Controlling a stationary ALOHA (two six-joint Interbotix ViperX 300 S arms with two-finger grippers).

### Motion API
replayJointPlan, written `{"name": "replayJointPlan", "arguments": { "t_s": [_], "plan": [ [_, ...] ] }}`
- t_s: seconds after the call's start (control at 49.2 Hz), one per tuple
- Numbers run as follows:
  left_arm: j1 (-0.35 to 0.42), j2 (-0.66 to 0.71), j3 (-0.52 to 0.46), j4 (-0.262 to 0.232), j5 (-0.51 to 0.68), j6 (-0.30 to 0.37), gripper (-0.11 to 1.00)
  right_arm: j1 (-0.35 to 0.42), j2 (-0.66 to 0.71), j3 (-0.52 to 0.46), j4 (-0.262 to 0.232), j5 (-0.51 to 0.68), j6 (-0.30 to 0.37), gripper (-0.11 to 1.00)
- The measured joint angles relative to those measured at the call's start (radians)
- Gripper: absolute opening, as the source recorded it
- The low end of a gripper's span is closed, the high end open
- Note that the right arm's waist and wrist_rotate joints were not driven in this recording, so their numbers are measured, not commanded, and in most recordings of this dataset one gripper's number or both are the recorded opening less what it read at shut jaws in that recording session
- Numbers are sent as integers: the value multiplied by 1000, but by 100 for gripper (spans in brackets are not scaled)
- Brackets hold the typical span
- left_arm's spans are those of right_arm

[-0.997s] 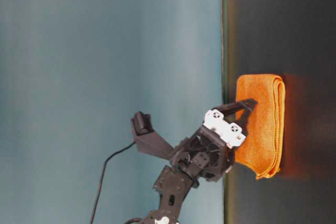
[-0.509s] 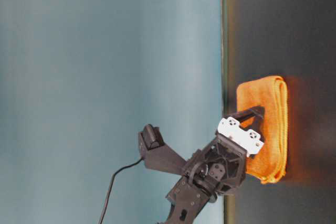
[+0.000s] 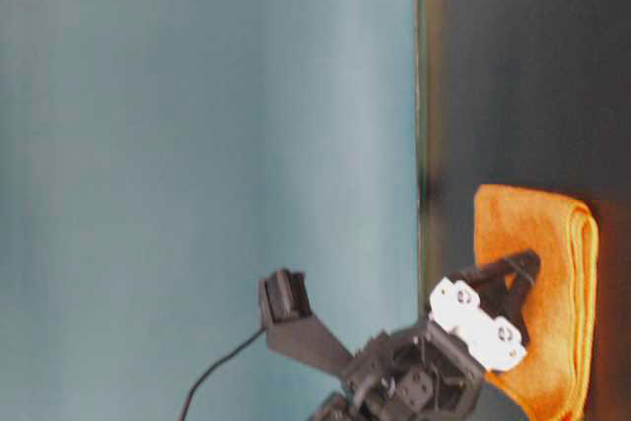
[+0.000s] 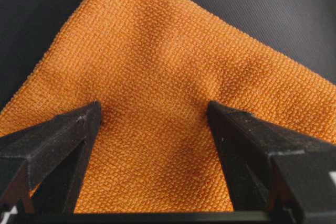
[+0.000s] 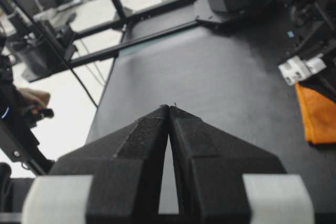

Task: Push an orange cloth with the left arm to wipe the desk.
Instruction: 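Push the orange cloth toward the near-left with the left gripper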

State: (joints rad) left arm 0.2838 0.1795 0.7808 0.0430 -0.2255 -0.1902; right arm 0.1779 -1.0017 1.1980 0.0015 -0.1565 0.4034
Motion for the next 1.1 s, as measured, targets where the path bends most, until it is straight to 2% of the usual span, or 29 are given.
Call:
{"name": "replayJointPlan", "arguments": {
  "t_s": [0.244,0.488,1.098],
  "plan": [
    [-60,-35,63,-2,3,-8,80,0,0,2,0,-2,0,5],
    [-137,-67,66,0,32,-51,80,0,0,2,2,-2,2,5],
    [-327,-101,91,0,109,-52,80,0,0,5,2,-2,0,5]
  ]
}}
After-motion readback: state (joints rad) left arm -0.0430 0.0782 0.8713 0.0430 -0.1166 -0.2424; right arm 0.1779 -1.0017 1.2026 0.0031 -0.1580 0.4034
